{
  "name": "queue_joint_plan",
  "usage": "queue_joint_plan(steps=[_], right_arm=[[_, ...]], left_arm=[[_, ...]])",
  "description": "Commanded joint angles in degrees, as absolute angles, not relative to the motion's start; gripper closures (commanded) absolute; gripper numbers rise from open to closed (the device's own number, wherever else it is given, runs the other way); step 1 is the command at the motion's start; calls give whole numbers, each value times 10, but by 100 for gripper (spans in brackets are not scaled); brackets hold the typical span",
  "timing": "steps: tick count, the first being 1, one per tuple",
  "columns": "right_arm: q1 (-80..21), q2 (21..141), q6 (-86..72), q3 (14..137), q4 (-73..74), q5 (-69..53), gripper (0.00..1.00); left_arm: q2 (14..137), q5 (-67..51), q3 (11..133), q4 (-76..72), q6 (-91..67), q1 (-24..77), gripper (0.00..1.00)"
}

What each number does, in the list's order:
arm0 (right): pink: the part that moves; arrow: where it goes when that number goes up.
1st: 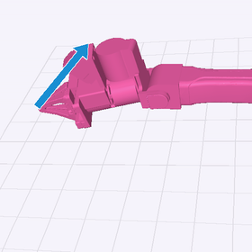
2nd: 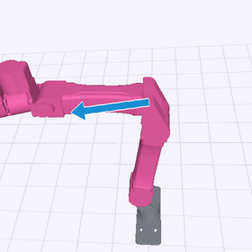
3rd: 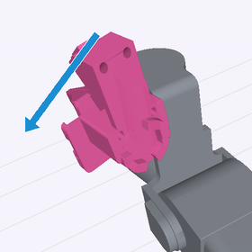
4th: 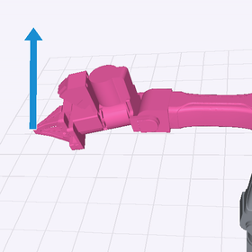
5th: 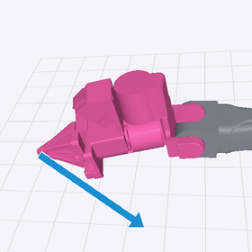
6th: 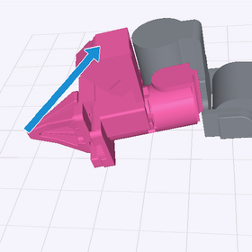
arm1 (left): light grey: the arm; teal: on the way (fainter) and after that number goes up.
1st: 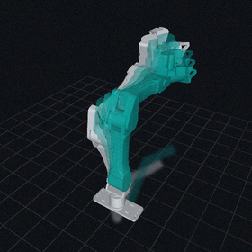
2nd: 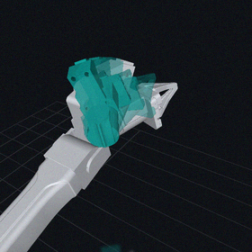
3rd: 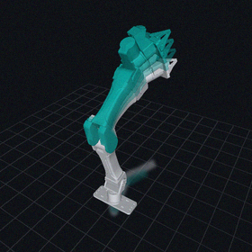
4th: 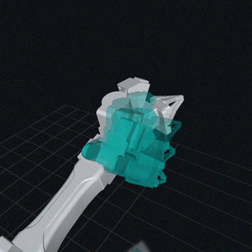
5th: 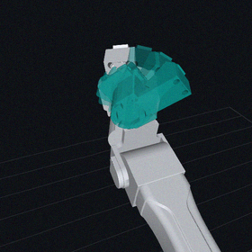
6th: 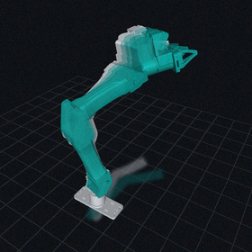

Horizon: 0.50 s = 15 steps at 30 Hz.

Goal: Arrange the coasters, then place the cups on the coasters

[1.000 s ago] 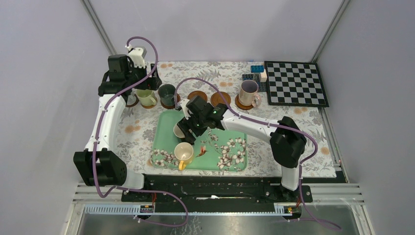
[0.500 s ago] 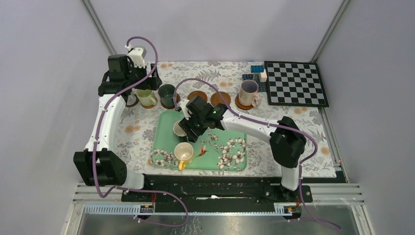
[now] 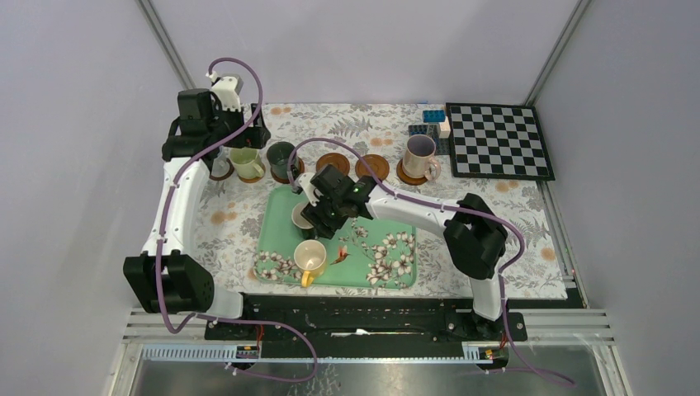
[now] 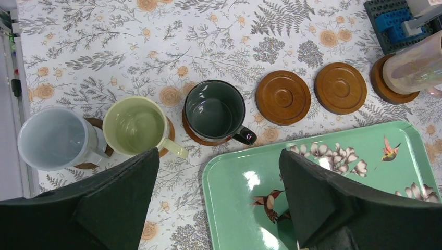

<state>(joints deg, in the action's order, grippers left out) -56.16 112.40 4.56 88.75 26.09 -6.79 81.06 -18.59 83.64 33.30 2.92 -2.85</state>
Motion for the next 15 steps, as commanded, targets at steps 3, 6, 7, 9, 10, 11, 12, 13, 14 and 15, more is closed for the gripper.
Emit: queue_joint_plan(steps=[3, 6, 7, 9, 10, 11, 12, 13, 14, 15], right_arm=[[-566, 1132, 70, 873, 209, -49, 40], [-566, 1136, 78, 866, 200, -48, 41], [-566, 1137, 82, 866, 197, -49, 42], [-566, 1140, 87, 864, 192, -48, 44], [-566, 1141, 89, 864, 192, -46, 45], [-566, 1141, 91, 864, 190, -45, 47], [-566, 1140, 93, 863, 189, -41, 49], [-566, 1139, 95, 863, 188, -38, 52], [-566, 1137, 98, 862, 185, -36, 55], [-566, 1136, 101, 861, 184, -34, 58]], left_arm=[[811, -179, 863, 312, 22, -33, 6], [811, -179, 864, 312, 22, -34, 6], [812, -179, 865, 312, 22, -35, 6], [813, -179, 866, 312, 22, -35, 5], [813, -178, 866, 312, 21, -35, 5], [813, -178, 867, 312, 22, -35, 6], [814, -178, 867, 312, 23, -36, 5], [814, -178, 867, 312, 23, -36, 6], [814, -178, 867, 312, 23, -36, 5], [813, -178, 867, 312, 24, -36, 5]])
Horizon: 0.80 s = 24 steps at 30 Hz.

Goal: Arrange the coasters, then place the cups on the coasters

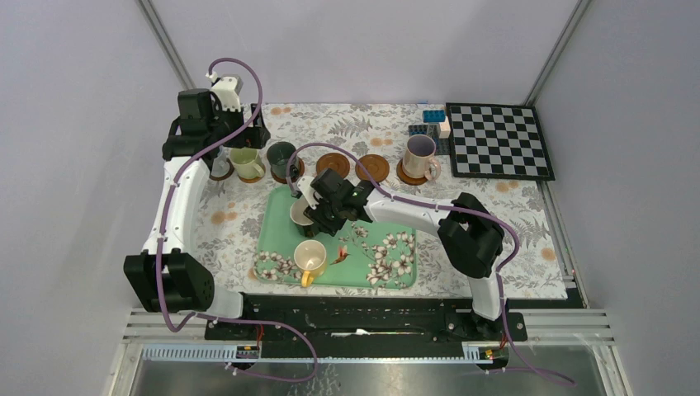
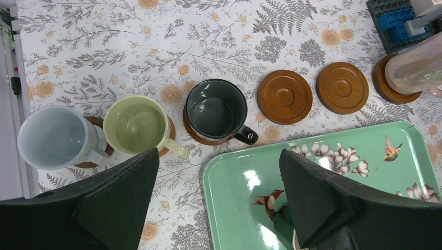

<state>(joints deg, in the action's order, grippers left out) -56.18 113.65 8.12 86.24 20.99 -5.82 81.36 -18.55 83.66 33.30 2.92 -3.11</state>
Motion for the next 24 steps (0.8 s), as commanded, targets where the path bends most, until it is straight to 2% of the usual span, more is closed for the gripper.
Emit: queue_joint_plan(steps=[1, 4, 6, 7, 18, 24], right_arm=[[-566, 1133, 105, 862, 181, -31, 62], [-565, 1124, 116, 861, 176, -22, 79], [-563, 1114, 122, 859, 169, -20, 97], [-561, 1107, 123, 860, 166, -20, 100], [-480, 1029, 92, 859, 84, -43, 100], [-439, 1048, 94, 907, 76, -32, 100]], left_arm=[[813, -177, 866, 312, 23, -37, 5], [813, -177, 866, 311, 24, -37, 5], [813, -177, 867, 311, 25, -38, 5], [814, -177, 867, 311, 24, -38, 5], [818, -176, 878, 308, 20, -38, 4], [823, -162, 882, 308, 17, -40, 1]])
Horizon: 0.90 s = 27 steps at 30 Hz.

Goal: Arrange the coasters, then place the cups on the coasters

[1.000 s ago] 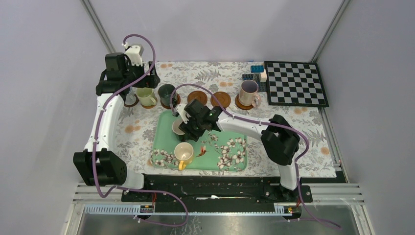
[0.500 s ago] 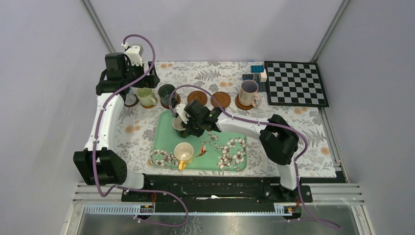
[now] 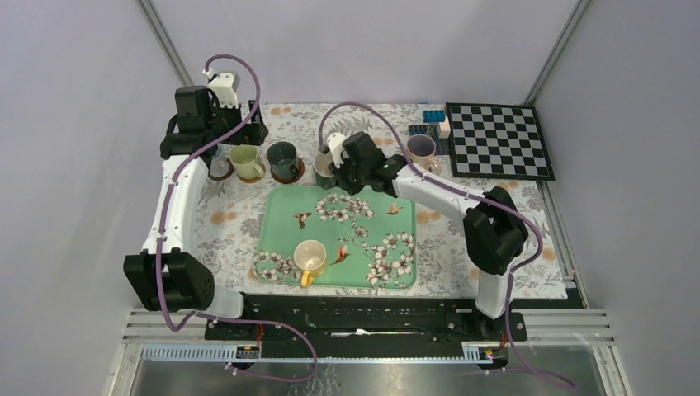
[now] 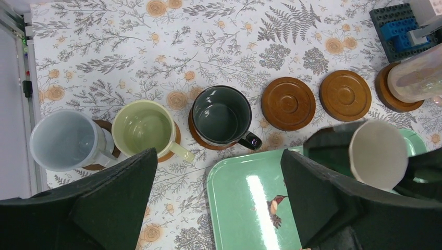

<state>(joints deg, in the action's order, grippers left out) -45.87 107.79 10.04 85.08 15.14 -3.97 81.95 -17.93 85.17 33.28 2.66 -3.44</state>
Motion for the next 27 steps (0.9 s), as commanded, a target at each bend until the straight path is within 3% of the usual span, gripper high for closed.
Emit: queue_joint_plan(steps=[1, 27], right_arm=[[-434, 1058, 93, 916, 78, -22, 100], [-378, 1282, 73, 1177, 228, 2, 100]], left_arm=[[824, -159, 882, 308, 16, -40, 1], [833, -153, 887, 311, 17, -48, 1]])
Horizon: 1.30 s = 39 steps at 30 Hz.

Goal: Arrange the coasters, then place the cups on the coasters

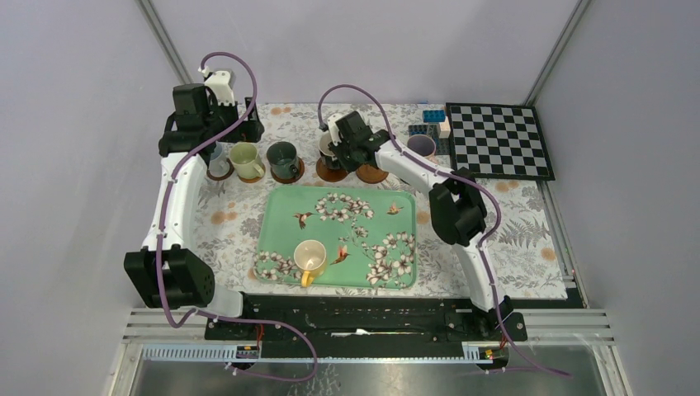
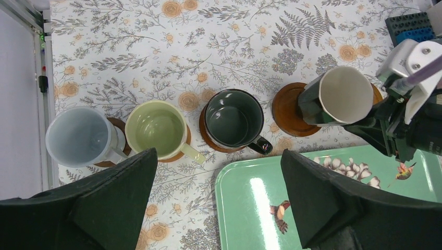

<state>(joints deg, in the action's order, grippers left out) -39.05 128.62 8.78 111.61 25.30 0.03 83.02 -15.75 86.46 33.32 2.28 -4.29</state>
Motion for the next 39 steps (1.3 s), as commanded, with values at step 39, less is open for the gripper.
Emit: queue_joint_plan(steps=[39], right_arm=[[-384, 1322, 55, 1209, 270, -37, 91]], left_arm=[[842, -170, 884, 311, 14, -52, 1]])
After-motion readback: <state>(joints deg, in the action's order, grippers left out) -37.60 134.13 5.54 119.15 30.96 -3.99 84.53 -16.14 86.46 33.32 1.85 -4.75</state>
